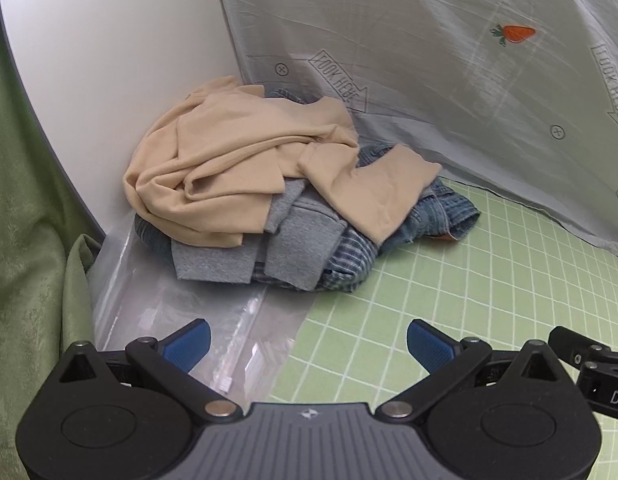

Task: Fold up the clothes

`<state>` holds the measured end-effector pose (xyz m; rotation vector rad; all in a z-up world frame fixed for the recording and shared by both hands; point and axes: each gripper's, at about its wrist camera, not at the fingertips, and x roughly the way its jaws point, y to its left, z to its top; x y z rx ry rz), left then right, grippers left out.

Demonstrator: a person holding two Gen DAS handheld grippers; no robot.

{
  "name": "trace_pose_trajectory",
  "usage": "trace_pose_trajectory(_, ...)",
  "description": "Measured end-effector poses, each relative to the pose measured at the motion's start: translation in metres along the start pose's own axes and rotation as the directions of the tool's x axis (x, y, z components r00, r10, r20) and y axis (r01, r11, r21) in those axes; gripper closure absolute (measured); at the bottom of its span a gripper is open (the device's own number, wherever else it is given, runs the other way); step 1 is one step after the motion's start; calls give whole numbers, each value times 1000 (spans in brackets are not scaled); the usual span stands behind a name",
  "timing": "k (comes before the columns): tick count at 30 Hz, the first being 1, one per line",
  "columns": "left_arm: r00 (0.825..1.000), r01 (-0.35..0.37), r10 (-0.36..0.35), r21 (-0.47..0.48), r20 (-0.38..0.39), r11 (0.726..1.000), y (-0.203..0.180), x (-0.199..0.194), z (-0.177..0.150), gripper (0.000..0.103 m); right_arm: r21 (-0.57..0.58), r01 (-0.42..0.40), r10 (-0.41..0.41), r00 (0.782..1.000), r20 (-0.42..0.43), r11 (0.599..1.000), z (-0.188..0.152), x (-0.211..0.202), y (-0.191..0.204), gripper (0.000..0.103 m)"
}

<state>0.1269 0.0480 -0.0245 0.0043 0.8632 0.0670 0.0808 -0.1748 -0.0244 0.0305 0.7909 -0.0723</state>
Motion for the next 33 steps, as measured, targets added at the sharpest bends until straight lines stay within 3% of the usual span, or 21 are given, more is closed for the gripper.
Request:
trace_pose_trajectory(6,994,-104,105,-60,15,993,51,62,58,0,-10,-7,7,999,38,1000,58,67,39,1)
trace_pose_trajectory(9,984,-178,180,-125,5,976,83,97,88,1,-24,-34,35,998,56,999,92,108,67,5)
trace_pose_trajectory(14,994,-107,95,-298,-57,949,130,141,110,0,-52,-70,73,996,55,996,124,172,117,19)
trace_pose_trajectory(17,997,-64,47,-351,-57,934,140,145,108,0,-21,-127,128,991,36,992,133,199,135,20)
trace_pose_trajectory(25,997,48,-74,-474,-36,879,162,147,98,1,107,-202,204,979,-10,973,140,235,139,25)
trace_pose_trajectory(30,1000,12,-12,-587,4,810,184,136,91,1,136,-242,245,969,-6,961,139,236,129,44)
trace_pose_trajectory(33,1000,25,-21,-613,14,790,193,138,89,1,102,-236,237,972,6,966,138,234,135,49)
